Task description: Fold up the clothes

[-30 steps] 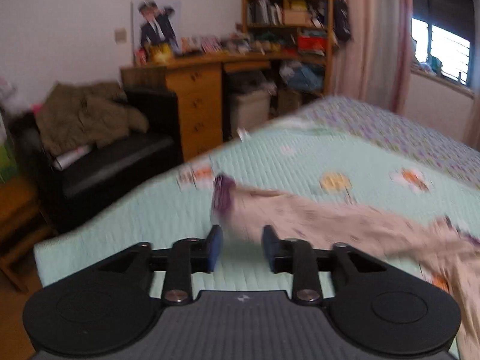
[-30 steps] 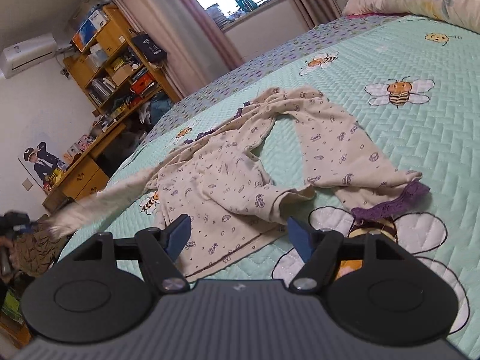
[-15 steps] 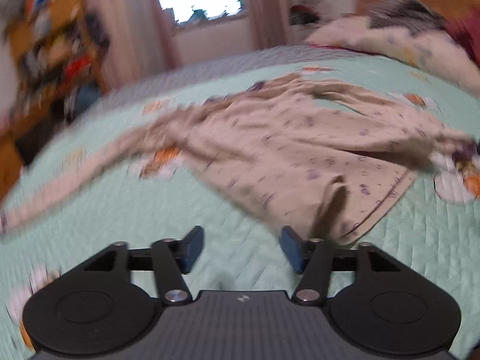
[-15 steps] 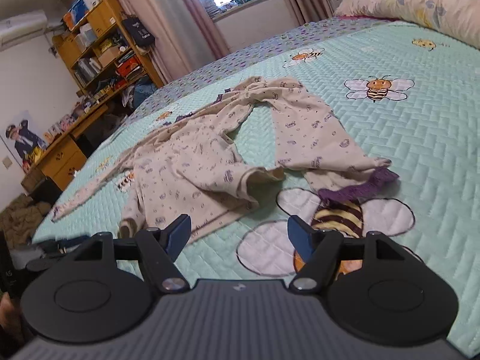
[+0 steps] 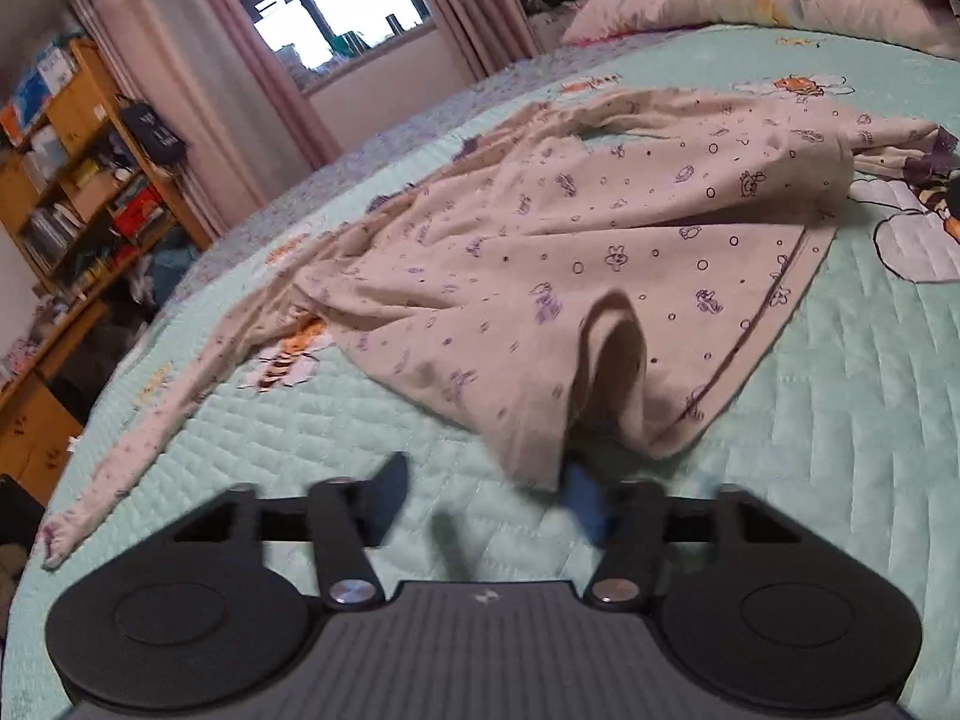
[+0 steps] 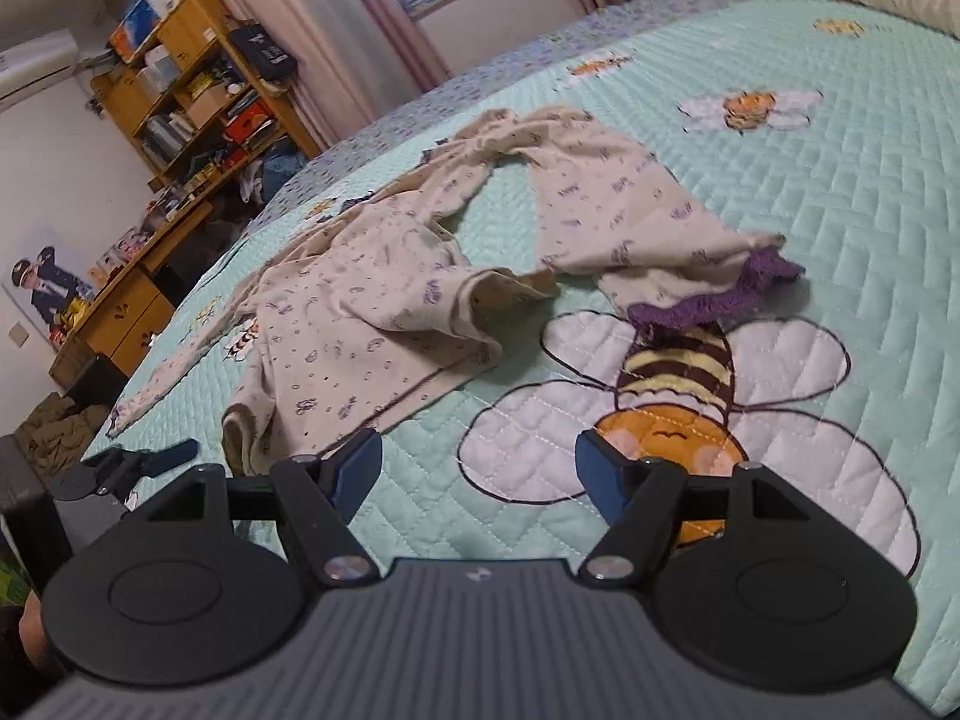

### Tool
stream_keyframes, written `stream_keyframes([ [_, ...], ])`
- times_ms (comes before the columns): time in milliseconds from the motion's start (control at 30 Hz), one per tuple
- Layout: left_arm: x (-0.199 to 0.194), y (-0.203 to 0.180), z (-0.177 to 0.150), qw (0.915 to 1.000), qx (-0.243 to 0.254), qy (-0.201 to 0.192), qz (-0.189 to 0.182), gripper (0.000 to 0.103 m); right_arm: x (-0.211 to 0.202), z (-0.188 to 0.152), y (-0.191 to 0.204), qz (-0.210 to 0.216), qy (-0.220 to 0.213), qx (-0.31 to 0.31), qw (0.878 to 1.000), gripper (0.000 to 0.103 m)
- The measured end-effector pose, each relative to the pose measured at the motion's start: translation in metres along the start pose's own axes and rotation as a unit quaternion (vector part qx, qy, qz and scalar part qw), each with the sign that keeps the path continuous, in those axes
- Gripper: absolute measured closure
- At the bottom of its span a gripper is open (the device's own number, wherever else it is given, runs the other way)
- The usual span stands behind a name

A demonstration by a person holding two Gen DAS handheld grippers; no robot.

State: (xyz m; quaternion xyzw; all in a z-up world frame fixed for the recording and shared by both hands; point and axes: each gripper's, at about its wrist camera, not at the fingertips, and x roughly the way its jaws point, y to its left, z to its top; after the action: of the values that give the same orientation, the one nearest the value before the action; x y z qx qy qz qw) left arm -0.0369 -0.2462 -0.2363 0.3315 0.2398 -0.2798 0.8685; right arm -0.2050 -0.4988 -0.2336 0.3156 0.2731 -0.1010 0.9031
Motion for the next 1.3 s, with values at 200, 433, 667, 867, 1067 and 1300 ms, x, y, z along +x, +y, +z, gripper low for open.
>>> stream_keyframes([
  [200,-0.001,-0.006,-0.002,0.9994,0.029,-0.008,0.017,0.076,-0.003,-0.001,-0.003,-0.006,-0.001,-0.002,1.0,0.03],
  [433,-0.026,0.076,-0.016,0.9919,-0.066,-0.016,0.107,0.098,-0.007,0.004,-0.005,-0.008,-0.004,0.005,1.0,0.03],
  [667,-0.065,0.169,-0.062,0.9729,-0.105,0.019,0.205,0.095,-0.009,0.004,0.002,0.001,-0.013,-0.005,1.0,0.03],
  [867,-0.05,0.156,-0.09,0.9766,-0.091,0.084,0.176,0.076,-0.002,0.004,0.02,0.011,0.002,-0.025,1.0,0.03],
  [1067,-0.058,0.136,-0.086,0.9813,-0.069,0.048,0.173,0.049,0.012,-0.001,0.027,0.031,0.025,-0.013,0.999,0.03],
  [1300,-0.044,0.153,-0.087,0.9805,-0.078,0.036,0.176,0.04,0.046,-0.005,0.026,0.076,0.058,0.063,0.993,0.03],
])
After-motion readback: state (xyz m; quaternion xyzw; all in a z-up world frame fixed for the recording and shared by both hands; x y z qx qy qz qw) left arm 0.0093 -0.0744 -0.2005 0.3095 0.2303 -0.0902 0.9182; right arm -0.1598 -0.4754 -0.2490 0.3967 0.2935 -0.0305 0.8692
